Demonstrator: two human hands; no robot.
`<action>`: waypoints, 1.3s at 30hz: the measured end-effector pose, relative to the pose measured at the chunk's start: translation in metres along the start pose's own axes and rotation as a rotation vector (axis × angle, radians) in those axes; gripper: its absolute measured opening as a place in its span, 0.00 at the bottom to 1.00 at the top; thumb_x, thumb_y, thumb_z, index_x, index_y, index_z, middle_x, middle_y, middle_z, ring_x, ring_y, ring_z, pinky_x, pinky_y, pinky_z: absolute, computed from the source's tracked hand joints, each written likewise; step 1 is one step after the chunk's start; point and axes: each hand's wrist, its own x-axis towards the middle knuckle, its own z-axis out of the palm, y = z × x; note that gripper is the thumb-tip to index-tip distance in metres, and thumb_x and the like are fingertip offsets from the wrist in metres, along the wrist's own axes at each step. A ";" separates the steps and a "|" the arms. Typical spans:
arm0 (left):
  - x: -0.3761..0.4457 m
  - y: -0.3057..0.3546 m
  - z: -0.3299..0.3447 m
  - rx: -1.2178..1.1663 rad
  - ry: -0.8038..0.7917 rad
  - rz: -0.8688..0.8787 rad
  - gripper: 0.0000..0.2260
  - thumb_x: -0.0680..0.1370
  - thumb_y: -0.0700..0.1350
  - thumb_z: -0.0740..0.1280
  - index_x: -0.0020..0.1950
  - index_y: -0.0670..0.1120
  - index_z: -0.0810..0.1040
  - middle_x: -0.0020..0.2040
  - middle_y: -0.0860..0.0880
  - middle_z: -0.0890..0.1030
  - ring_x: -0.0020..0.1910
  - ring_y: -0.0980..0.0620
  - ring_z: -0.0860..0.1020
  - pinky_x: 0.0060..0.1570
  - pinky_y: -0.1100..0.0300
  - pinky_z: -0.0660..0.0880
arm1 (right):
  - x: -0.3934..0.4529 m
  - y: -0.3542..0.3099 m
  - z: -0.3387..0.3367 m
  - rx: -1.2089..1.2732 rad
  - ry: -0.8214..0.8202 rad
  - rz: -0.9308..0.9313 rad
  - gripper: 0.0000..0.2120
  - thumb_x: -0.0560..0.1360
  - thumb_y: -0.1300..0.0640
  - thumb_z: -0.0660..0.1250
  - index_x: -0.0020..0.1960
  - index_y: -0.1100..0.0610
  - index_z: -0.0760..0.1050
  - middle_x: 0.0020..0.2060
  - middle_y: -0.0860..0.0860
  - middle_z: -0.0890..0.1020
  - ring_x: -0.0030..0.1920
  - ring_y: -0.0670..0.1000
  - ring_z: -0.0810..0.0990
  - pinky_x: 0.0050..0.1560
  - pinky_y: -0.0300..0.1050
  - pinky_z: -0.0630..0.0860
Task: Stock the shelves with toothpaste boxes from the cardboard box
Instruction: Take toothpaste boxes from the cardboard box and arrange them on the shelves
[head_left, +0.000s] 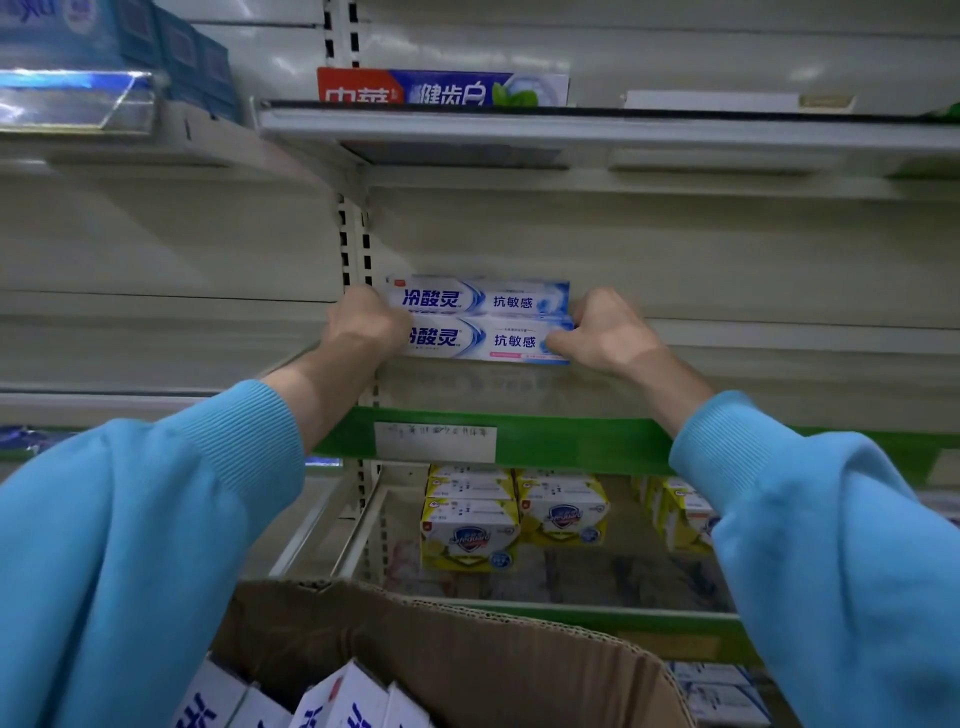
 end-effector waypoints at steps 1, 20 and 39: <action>-0.001 0.000 -0.001 0.010 0.000 0.004 0.05 0.82 0.42 0.64 0.55 0.43 0.78 0.53 0.44 0.82 0.51 0.44 0.80 0.56 0.48 0.79 | 0.000 0.000 0.000 0.008 -0.003 -0.002 0.11 0.71 0.54 0.70 0.34 0.56 0.71 0.32 0.51 0.74 0.34 0.52 0.73 0.28 0.42 0.63; -0.061 0.007 -0.061 0.147 0.184 0.199 0.08 0.81 0.33 0.62 0.57 0.40 0.77 0.48 0.47 0.75 0.51 0.49 0.73 0.41 0.68 0.67 | -0.002 0.000 -0.003 0.087 0.123 0.114 0.08 0.76 0.58 0.64 0.50 0.61 0.79 0.48 0.61 0.82 0.52 0.62 0.81 0.48 0.50 0.76; -0.203 -0.077 -0.085 0.725 -0.581 0.258 0.13 0.77 0.58 0.70 0.47 0.48 0.80 0.40 0.50 0.80 0.39 0.51 0.79 0.39 0.59 0.74 | -0.166 -0.102 -0.022 0.129 0.003 -0.537 0.07 0.74 0.63 0.63 0.40 0.57 0.79 0.38 0.51 0.83 0.42 0.50 0.81 0.42 0.45 0.76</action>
